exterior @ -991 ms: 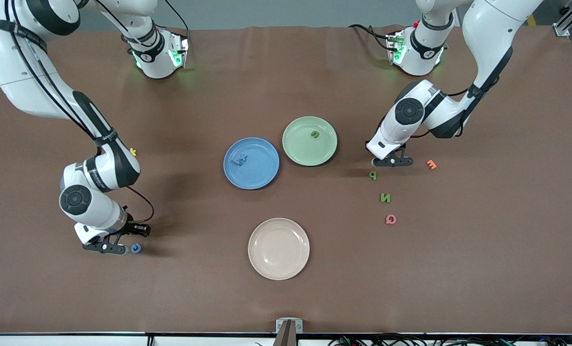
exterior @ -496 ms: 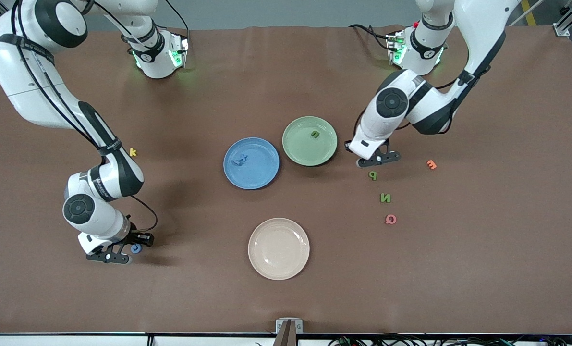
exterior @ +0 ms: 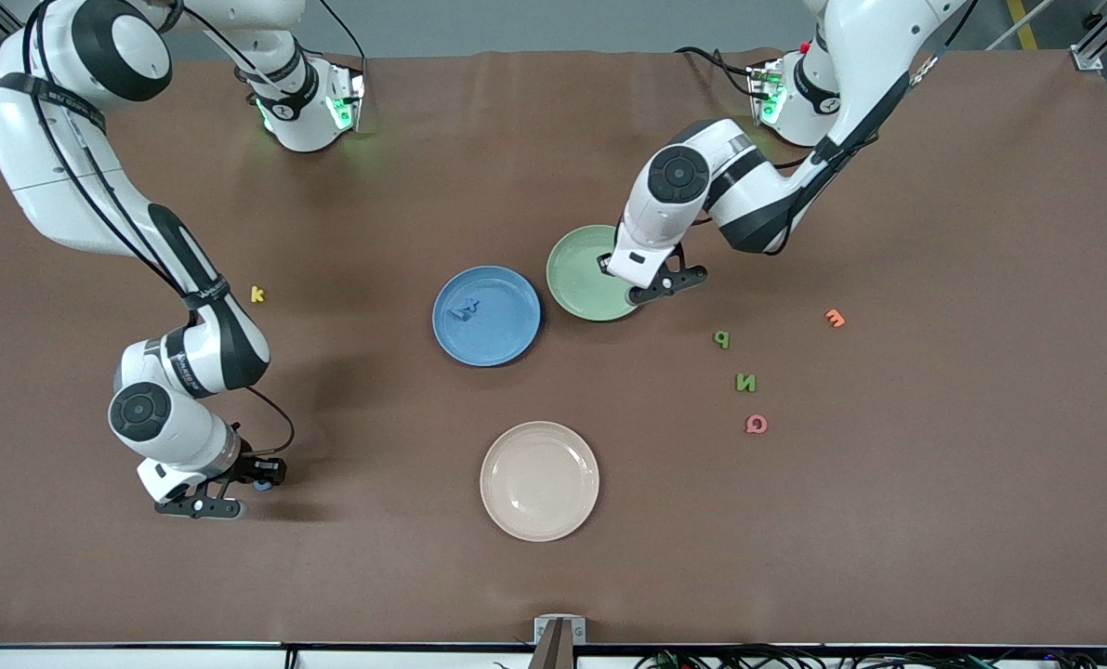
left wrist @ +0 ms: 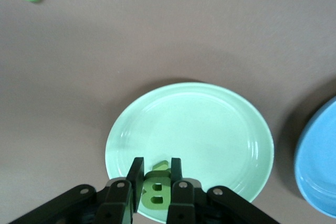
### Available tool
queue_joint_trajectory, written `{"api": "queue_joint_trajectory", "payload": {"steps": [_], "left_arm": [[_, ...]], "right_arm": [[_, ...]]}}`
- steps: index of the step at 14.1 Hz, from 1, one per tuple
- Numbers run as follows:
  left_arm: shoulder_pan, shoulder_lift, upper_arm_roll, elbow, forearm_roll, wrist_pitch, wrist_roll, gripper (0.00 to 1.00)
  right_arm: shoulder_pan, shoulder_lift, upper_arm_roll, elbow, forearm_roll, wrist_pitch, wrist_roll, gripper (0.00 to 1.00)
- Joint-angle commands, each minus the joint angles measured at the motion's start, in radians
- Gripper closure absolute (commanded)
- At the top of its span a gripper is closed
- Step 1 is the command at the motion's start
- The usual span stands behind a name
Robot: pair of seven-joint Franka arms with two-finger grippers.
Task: Sort letters by color into matching plates
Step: 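Reach the right gripper to the blue c while the left gripper releases B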
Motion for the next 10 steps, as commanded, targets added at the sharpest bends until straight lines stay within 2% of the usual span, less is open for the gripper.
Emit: {"api": "queue_joint_trajectory", "payload": {"steps": [1,2,3,5,6,8,10], "left_arm": [[-0.059,0.034,0.056,0.026,0.015,-0.013,-0.014,0.85],[-0.078,0.040,0.073,0.023,0.036,-0.011,-0.014,0.85],[-0.085,0.053,0.085,0.023,0.059,-0.010,-0.017,0.85],[-0.086,0.083,0.087,0.025,0.111,-0.005,-0.062,0.84],[-0.087,0.087,0.087,0.025,0.125,0.004,-0.078,0.84],[-0.087,0.098,0.087,0.023,0.138,0.030,-0.080,0.84],[-0.087,0.106,0.088,0.023,0.139,0.044,-0.081,0.82]], "right_arm": [[0.009,0.043,-0.009,0.047,-0.021,-0.001,-0.009,0.41],[0.008,0.043,-0.009,0.047,-0.021,-0.001,-0.009,0.43],[0.007,0.044,-0.009,0.045,-0.018,-0.001,-0.008,0.51],[0.007,0.044,-0.009,0.045,-0.013,-0.001,-0.003,0.87],[0.009,0.044,-0.009,0.044,-0.012,-0.001,0.001,0.96],[0.011,0.031,-0.006,0.044,-0.001,-0.013,0.012,1.00],[0.014,-0.018,0.018,0.015,0.005,-0.113,0.111,1.00]]}}
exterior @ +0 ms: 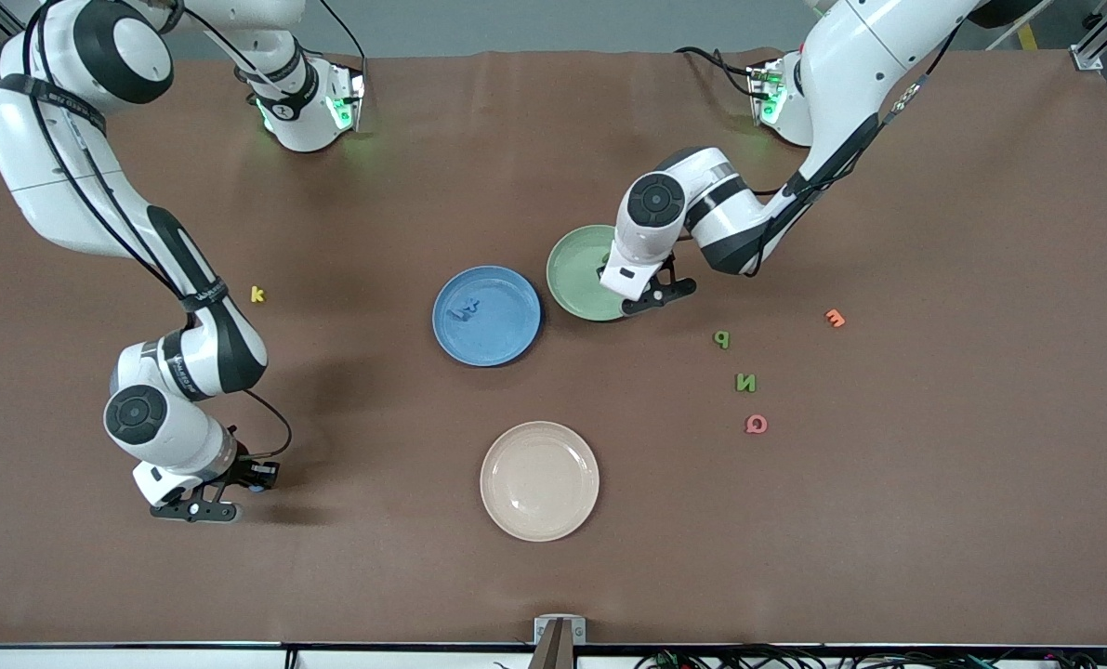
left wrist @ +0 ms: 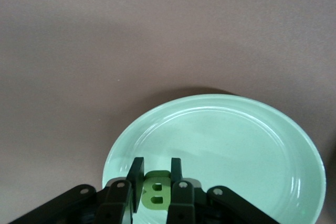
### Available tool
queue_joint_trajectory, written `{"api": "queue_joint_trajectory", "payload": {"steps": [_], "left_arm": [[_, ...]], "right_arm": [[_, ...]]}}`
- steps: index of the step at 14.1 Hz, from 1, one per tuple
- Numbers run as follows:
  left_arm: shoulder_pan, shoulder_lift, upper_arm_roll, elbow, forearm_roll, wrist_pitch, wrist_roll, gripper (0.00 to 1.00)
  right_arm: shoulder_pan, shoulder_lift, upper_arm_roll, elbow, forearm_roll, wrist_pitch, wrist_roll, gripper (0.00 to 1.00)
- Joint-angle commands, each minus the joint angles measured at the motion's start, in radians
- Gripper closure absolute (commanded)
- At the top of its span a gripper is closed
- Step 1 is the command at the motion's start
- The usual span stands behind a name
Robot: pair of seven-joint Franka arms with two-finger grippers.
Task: Sort letters by color into matching plates
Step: 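Drop the blue c on the blue plate while the left gripper reaches the green b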
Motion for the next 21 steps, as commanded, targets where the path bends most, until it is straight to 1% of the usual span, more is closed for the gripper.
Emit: {"api": "queue_joint_trajectory", "payload": {"steps": [1,2,3,4,6,7,8,10,11,13,14,15,16,17,18,19,21], "left_arm": [[-0.010,0.014,0.006,0.017,0.023,0.012,-0.021,0.77],[-0.009,0.016,0.006,0.015,0.024,0.012,-0.021,0.58],[-0.007,0.016,0.006,0.014,0.024,0.012,-0.018,0.16],[0.002,0.013,0.006,0.014,0.026,0.012,-0.012,0.00],[0.020,-0.001,0.004,0.012,0.026,0.008,-0.006,0.00],[0.036,-0.010,0.004,0.007,0.026,0.006,0.000,0.00],[0.063,-0.021,0.004,-0.002,0.029,0.004,0.020,0.01],[0.134,-0.045,0.001,-0.025,0.029,0.001,0.156,0.01],[0.161,-0.059,0.001,-0.035,0.029,-0.003,0.232,0.01],[0.213,-0.078,0.001,-0.052,0.031,-0.003,0.322,0.01],[0.240,-0.087,0.001,-0.063,0.031,-0.003,0.359,0.01],[0.263,-0.090,0.001,-0.069,0.043,-0.002,0.397,0.01],[0.289,-0.088,0.001,-0.071,0.081,0.001,0.429,0.01],[0.309,-0.084,0.001,-0.075,0.125,0.006,0.448,0.01],[0.322,-0.078,0.001,-0.077,0.162,0.021,0.452,0.01],[0.338,-0.073,0.001,-0.083,0.175,0.050,0.454,0.01],[0.349,-0.058,0.003,-0.097,0.210,0.127,0.453,0.02]], "right_arm": [[0.000,-0.069,0.079,-0.050,0.006,-0.136,0.170,1.00],[-0.022,-0.117,0.142,-0.096,0.008,-0.169,0.276,1.00],[-0.042,-0.169,0.211,-0.148,0.008,-0.189,0.371,1.00],[-0.057,-0.203,0.261,-0.193,0.008,-0.189,0.446,1.00],[-0.094,-0.272,0.368,-0.328,0.008,-0.154,0.620,1.00],[-0.105,-0.309,0.406,-0.418,0.008,-0.104,0.715,1.00],[-0.106,-0.361,0.433,-0.534,0.006,-0.009,0.807,1.00],[-0.068,-0.427,0.436,-0.704,0.002,0.152,0.972,1.00],[-0.016,-0.432,0.434,-0.739,-0.004,0.188,1.057,1.00],[0.081,-0.427,0.425,-0.741,-0.011,0.187,1.192,1.00],[0.099,-0.424,0.424,-0.741,-0.011,0.185,1.225,0.99],[0.118,-0.424,0.424,-0.741,-0.011,0.178,1.239,0.92],[0.121,-0.424,0.424,-0.740,-0.011,0.167,1.239,0.42],[0.124,-0.424,0.424,-0.737,-0.011,0.165,1.237,0.00],[0.124,-0.423,0.422,-0.733,-0.012,0.165,1.233,0.00],[0.119,-0.424,0.422,-0.732,-0.020,0.165,1.225,0.00],[0.087,-0.423,0.419,-0.704,-0.026,0.138,1.138,0.00]]}}
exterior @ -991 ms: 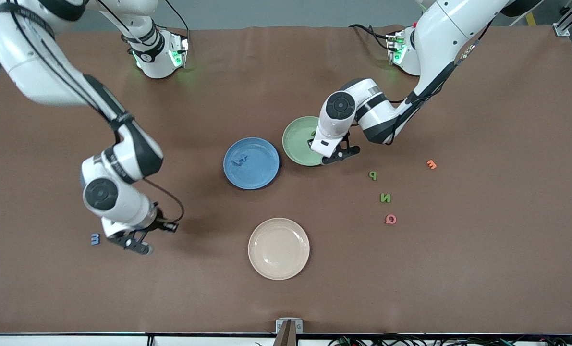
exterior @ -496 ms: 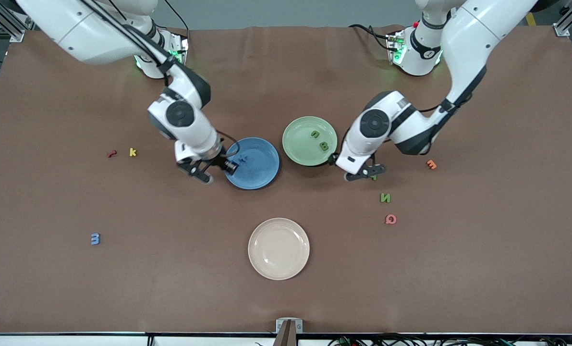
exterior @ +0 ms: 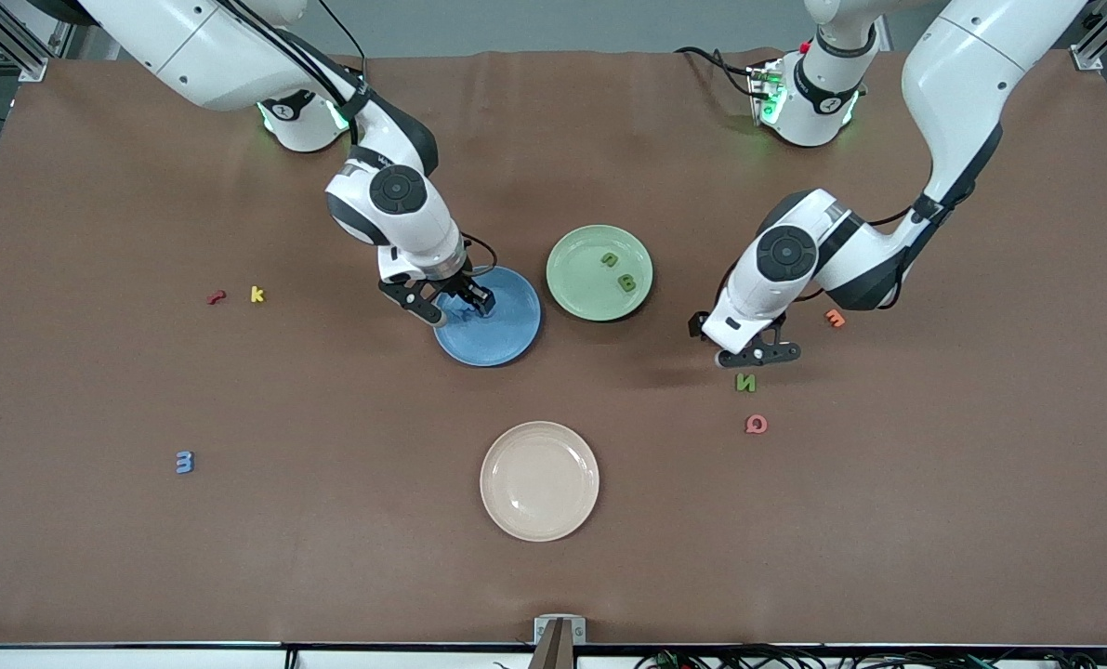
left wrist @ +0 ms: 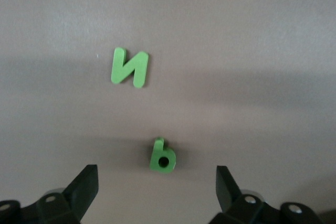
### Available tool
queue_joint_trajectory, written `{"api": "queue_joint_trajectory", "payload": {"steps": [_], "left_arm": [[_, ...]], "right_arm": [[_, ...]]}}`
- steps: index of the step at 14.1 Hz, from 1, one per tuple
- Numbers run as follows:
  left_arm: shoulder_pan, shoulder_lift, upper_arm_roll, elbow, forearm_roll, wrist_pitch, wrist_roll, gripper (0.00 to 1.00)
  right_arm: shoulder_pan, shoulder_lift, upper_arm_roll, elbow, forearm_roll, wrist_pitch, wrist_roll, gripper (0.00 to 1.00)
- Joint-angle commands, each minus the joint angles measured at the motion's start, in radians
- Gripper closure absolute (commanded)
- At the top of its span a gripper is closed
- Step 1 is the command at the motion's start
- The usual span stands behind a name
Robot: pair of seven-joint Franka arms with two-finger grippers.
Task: Sort letters by color into matching plates
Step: 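Drop the blue c on the blue plate while the left gripper reaches the green b, then grasp the blue E with the right gripper while the left gripper grasps the green b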
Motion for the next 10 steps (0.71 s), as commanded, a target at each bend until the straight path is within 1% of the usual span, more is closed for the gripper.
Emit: {"api": "queue_joint_trajectory", "payload": {"steps": [1,3,5,7,8,9,10], "left_arm": [[0.023,0.007,-0.005,-0.030,0.064,0.079,0.002,0.03],[0.026,0.029,-0.005,-0.030,0.085,0.107,-0.001,0.04],[0.026,0.043,-0.004,-0.038,0.104,0.116,-0.006,0.05],[0.026,0.046,-0.002,-0.049,0.107,0.116,-0.006,0.09],[0.026,0.050,-0.002,-0.050,0.107,0.116,-0.004,0.14],[0.026,0.057,-0.001,-0.050,0.107,0.118,-0.006,0.17],[0.028,0.061,-0.001,-0.050,0.114,0.118,-0.007,0.22]], "right_arm": [[-0.074,-0.026,0.002,0.038,-0.019,-0.090,-0.139,0.00],[-0.137,-0.027,0.002,0.078,-0.019,-0.157,-0.312,0.00],[-0.235,-0.026,0.002,0.109,-0.017,-0.171,-0.500,0.00],[-0.351,-0.024,0.002,0.124,-0.017,-0.193,-0.713,0.00],[-0.405,-0.021,0.000,0.135,-0.017,-0.193,-0.827,0.01],[-0.448,-0.011,-0.009,0.147,-0.017,-0.194,-0.933,0.08],[-0.491,0.005,-0.026,0.172,-0.017,-0.193,-1.055,0.20]]}}
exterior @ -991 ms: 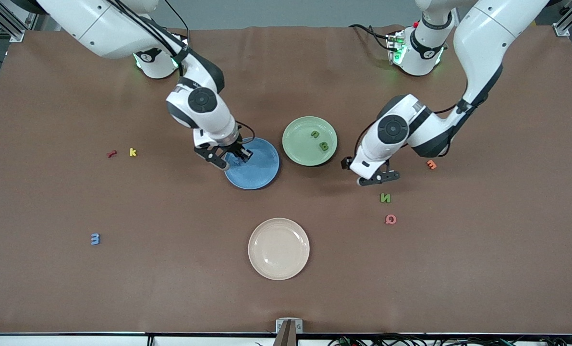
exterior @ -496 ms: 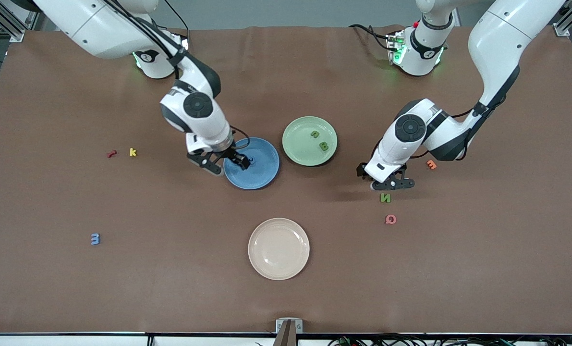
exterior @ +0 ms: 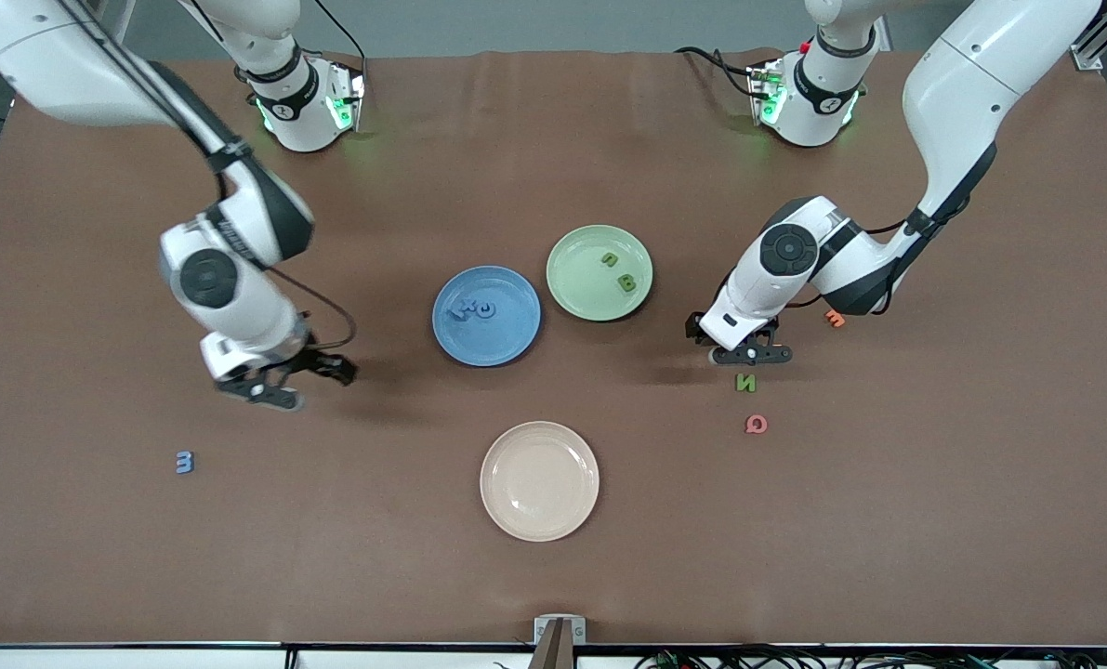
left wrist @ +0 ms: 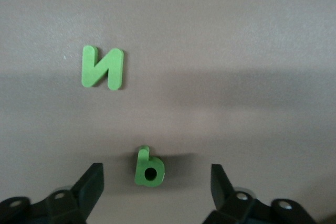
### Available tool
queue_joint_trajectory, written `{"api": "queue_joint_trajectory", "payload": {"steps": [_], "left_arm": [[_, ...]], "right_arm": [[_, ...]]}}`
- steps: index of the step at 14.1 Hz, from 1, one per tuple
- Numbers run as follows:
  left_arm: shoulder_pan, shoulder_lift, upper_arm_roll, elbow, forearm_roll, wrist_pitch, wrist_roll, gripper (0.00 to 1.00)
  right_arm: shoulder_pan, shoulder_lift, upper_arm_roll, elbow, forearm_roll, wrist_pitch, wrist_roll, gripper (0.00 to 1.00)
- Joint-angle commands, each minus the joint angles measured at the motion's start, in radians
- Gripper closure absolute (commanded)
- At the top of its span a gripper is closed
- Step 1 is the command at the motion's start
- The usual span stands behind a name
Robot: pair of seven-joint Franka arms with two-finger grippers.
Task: Sort letters by color into matching plates
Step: 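Grasp the blue E with the right gripper while the left gripper grasps the green b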
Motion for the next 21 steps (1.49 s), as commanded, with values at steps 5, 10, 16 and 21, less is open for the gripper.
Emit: {"api": "queue_joint_trajectory", "payload": {"steps": [5,10,16,21], "left_arm": [[0.014,0.026,0.010,-0.007,0.061,0.031,-0.012,0.33],[0.012,0.044,0.027,-0.004,0.081,0.050,-0.015,0.45],[0.012,0.044,0.027,-0.004,0.081,0.050,-0.015,0.77],[0.012,0.038,0.025,-0.001,0.081,0.048,-0.052,0.90]], "right_arm": [[-0.122,0.157,-0.115,0.222,-0.013,-0.011,-0.537,0.48],[-0.032,0.285,-0.269,0.416,-0.018,-0.008,-0.725,0.48],[0.033,0.371,-0.322,0.503,-0.004,-0.002,-0.762,0.48],[0.044,0.382,-0.323,0.514,0.022,0.000,-0.768,0.48]]}}
